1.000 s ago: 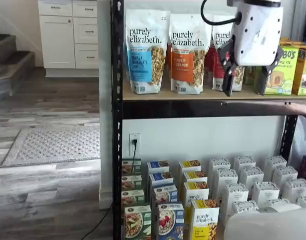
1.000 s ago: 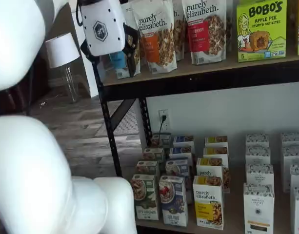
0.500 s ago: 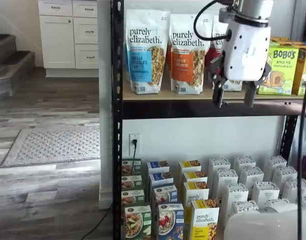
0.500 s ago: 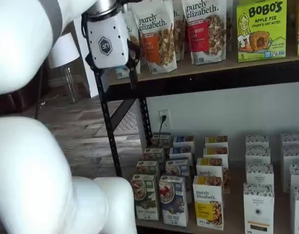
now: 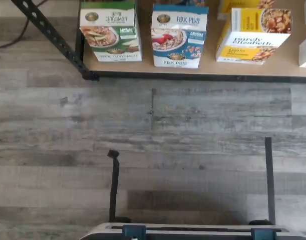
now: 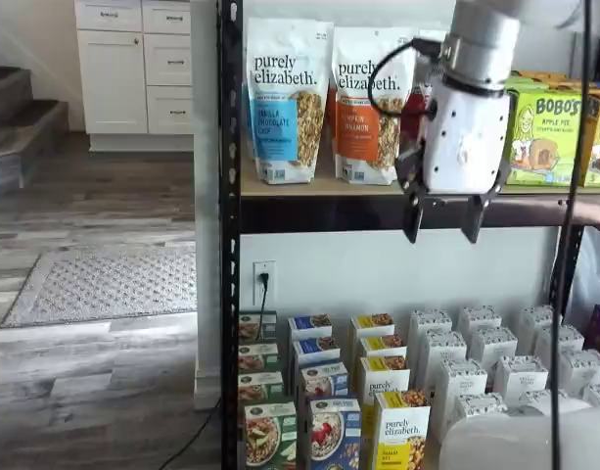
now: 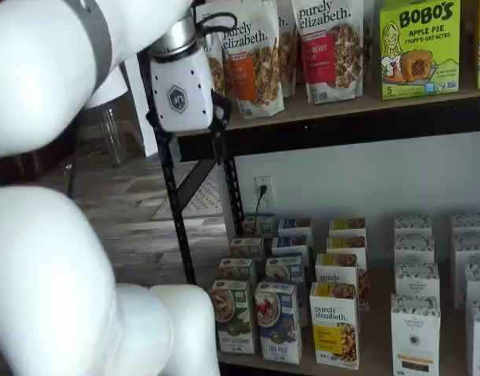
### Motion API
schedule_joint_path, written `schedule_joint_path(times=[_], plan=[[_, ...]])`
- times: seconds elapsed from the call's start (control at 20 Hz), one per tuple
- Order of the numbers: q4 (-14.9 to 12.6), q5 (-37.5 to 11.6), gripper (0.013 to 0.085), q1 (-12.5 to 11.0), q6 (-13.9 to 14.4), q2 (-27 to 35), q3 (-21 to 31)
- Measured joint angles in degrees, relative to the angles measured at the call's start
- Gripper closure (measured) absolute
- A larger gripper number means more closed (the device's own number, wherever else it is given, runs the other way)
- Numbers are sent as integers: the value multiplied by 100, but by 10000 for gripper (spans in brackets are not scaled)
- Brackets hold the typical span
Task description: Pick up the blue and white box that is on the bottom shelf, the second box from the left
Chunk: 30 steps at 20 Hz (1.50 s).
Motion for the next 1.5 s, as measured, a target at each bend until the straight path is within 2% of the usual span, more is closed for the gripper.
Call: schedule_joint_path(times=[0.55, 0.95, 1.5], plan=[[-106, -1081, 130, 151, 115, 142, 897], [-286, -1778, 130, 372, 360, 314, 1434], [-263, -2738, 130, 460, 438, 465, 2044]])
